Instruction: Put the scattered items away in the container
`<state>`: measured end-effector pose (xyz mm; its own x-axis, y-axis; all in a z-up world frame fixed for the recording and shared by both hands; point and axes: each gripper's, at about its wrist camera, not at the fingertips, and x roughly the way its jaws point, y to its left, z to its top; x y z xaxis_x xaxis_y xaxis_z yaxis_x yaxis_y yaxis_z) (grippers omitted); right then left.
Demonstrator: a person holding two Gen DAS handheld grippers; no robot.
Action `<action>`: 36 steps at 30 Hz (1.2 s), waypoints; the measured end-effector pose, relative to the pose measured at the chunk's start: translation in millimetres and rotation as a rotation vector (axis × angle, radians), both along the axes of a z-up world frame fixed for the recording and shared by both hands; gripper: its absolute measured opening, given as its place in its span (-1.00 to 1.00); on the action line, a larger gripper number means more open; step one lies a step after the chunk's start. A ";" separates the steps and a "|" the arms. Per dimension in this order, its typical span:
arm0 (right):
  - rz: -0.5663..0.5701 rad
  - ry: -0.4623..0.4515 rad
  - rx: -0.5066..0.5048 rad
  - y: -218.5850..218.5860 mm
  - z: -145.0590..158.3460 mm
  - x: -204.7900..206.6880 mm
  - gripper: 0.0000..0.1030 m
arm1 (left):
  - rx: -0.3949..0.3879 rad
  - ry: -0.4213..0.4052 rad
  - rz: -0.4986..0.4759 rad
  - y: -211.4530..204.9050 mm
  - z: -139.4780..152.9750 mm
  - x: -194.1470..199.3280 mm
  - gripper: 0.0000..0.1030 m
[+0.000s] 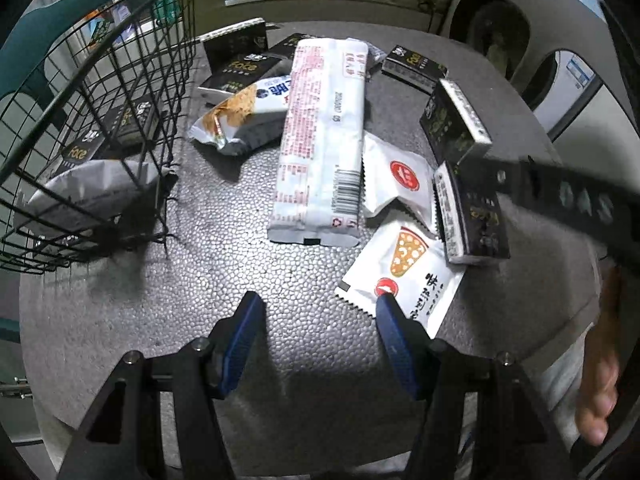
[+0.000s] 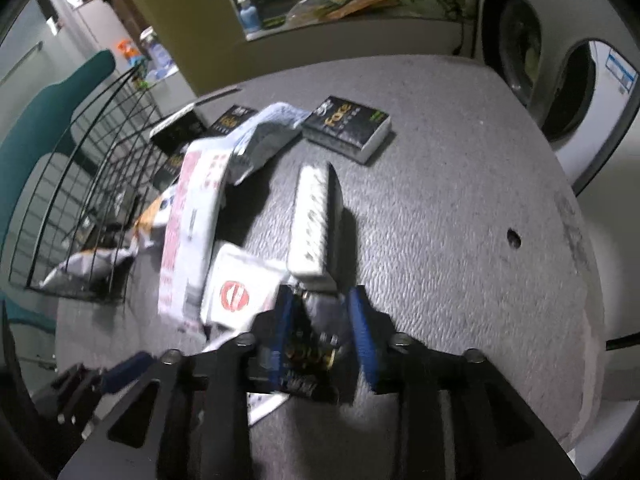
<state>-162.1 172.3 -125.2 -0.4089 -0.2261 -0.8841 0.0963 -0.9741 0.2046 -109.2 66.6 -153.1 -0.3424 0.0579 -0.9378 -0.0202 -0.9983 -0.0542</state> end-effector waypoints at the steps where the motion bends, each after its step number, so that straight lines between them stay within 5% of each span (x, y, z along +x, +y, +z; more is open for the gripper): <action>1: 0.003 -0.004 -0.002 0.1 -0.2 2.8 -0.12 | 0.003 -0.001 0.010 -2.4 1.2 0.3 0.27; 5: 0.019 -0.012 0.023 -3.2 -4.4 12.7 0.13 | 0.018 -0.013 0.038 -9.6 4.4 1.4 0.27; 12: 0.035 -0.045 0.055 -9.1 -18.3 13.9 0.12 | 0.016 -0.013 0.039 -8.9 7.3 1.0 0.27; 14: 0.026 -0.045 0.072 -7.6 -16.6 15.9 -0.08 | 0.016 -0.014 0.042 -8.4 8.3 0.4 0.27; 30: -0.080 0.038 0.249 7.4 12.8 48.9 -0.08 | 0.001 -0.021 -0.036 38.1 2.9 -21.0 0.31; 36: -0.098 0.057 0.223 11.6 21.5 44.7 -0.08 | -0.010 0.010 -0.092 72.4 4.4 -46.7 0.34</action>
